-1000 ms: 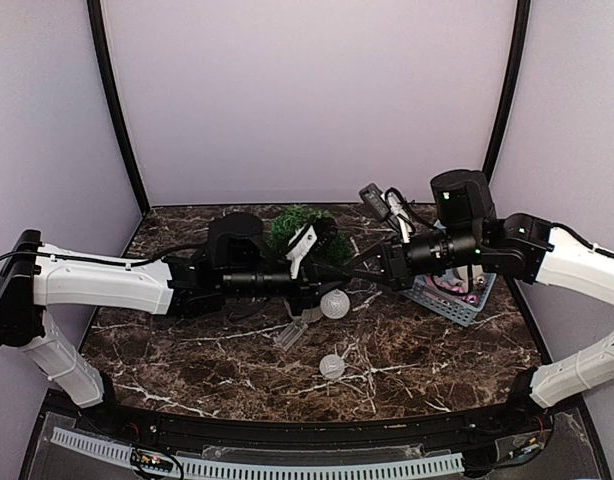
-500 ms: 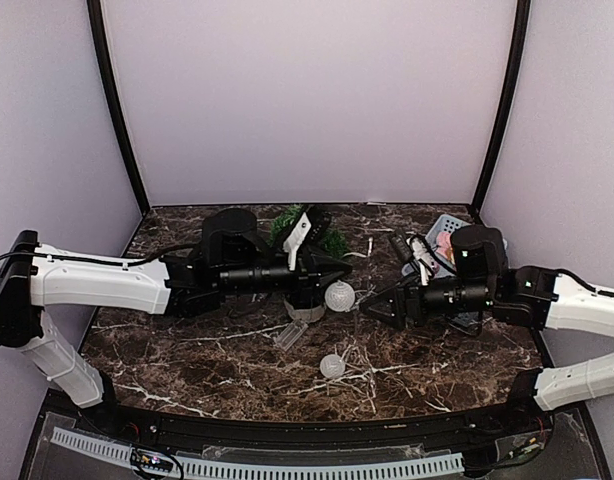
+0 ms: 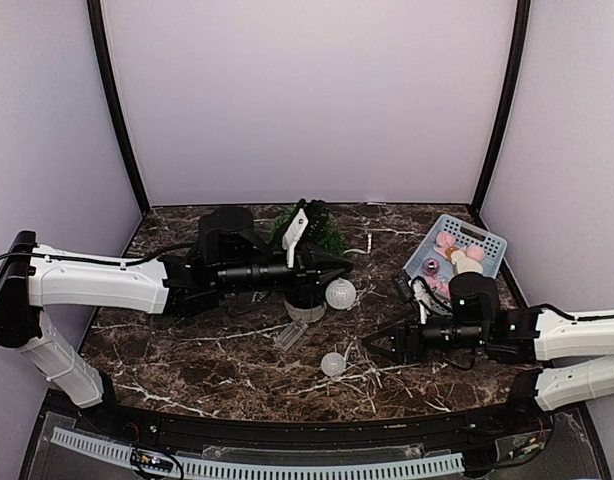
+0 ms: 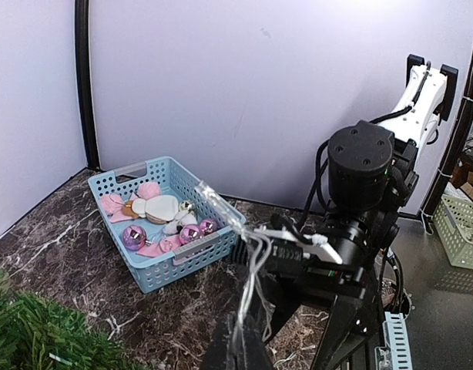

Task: Decorate the small christmas tree
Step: Wrap the side of the string light in the gap of the branches.

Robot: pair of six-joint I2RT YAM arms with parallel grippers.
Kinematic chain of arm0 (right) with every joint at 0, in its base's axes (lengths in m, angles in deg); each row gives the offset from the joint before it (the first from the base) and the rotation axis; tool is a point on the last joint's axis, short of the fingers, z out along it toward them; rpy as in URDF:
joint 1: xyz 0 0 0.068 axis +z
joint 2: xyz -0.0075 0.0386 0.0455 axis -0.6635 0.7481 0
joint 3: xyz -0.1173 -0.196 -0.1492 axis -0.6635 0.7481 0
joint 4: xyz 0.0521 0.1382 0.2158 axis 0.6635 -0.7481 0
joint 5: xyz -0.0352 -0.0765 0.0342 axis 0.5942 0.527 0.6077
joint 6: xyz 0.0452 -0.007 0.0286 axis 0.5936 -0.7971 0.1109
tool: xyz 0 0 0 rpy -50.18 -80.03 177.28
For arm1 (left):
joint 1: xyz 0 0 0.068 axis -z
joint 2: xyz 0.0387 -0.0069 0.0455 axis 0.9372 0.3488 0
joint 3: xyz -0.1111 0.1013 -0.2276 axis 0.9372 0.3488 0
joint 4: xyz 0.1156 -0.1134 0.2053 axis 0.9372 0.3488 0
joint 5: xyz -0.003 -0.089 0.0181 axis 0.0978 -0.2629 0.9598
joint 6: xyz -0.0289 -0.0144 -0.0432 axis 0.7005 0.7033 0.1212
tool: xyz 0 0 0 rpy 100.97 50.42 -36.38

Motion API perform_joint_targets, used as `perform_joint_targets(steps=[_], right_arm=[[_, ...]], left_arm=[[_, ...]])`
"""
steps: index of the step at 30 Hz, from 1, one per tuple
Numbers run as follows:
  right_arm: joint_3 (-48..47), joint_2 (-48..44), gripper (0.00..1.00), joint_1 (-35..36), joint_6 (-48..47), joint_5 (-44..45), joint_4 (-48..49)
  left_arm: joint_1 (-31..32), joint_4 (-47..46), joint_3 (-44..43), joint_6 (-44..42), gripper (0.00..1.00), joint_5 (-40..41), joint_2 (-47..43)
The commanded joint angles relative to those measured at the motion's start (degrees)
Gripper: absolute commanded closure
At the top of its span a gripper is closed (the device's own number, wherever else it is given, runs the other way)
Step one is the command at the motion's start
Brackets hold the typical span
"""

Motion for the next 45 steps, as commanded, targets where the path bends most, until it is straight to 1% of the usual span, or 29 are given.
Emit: perform_joint_targets(steps=[1,5,9,10,12,13,14,15,16,18,21,23,26,30,35,39,45], right_arm=[[2.4,3.6,0.22,1.8,0.0,1.1,7.8],[2.5,8.6,0.26,4.1,-0.9,2.2,10.0],[1.7,12.6,0.39,6.2,-1.2,3.7,11.8],[1.8,13.1,0.44,6.5,-1.1,4.4,12.5],[2.1,13.6,0.56,6.5,-0.7,6.2,13.3],[2.3,13.5,0.65,6.5,-0.5,7.3,13.2],[2.3,13.0,0.82,6.6,-0.1,9.2,12.5],[2.2,12.2,0.93,6.6,0.3,11.2,11.5],[2.2,11.0,1.0,6.5,0.8,13.3,10.3],[1.3,7.9,1.0,6.4,2.4,21.3,5.0],[-2.4,2.2,1.0,4.7,2.1,32.8,-6.8],[-6.3,-1.0,1.0,1.6,0.6,38.4,-14.7],[-12.2,-3.8,1.0,-5.6,-3.0,43.2,-22.7],[-19.9,-4.6,1.0,-15.9,-7.0,45.5,-26.6],[-29.9,-3.7,1.0,-25.3,-10.7,43.8,-25.3],[-39.3,-0.8,1.0,-30.3,-13.5,41.1,-24.2],[-53.1,6.5,1.0,-35.2,-18.5,39.3,-24.8]], left_arm=[[0.2,-1.5,0.3,0.5,1.0,-0.8,-2.1],[0.2,-1.6,0.3,0.8,1.0,-0.7,-2.0],[0.2,-1.4,0.1,0.6,1.0,-0.4,-2.0],[0.2,-1.2,0.0,0.6,1.0,-0.4,-2.0],[0.2,-1.1,0.0,0.4,1.0,-0.3,-2.1],[0.2,-1.0,0.1,0.4,1.0,-0.1,-2.2],[0.2,-0.8,0.1,0.3,1.0,0.0,-2.2],[0.2,-0.7,0.1,0.3,1.0,0.3,-2.3],[0.2,-0.7,0.2,0.3,1.0,0.4,-2.4],[0.2,-0.5,0.3,0.3,1.0,0.6,-2.4],[0.2,-0.4,0.6,0.3,1.0,0.7,-2.5],[0.2,-0.3,0.8,0.3,1.0,0.7,-2.5],[0.2,-0.2,1.4,0.3,1.0,0.8,-2.4],[0.2,-0.4,1.9,0.3,1.0,1.4,-2.4],[0.2,-0.4,2.3,0.0,1.0,1.5,-2.4],[0.2,0.0,2.5,-0.6,1.0,2.1,-2.3],[0.2,-0.3,3.0,-0.7,1.0,2.4,-2.3]])
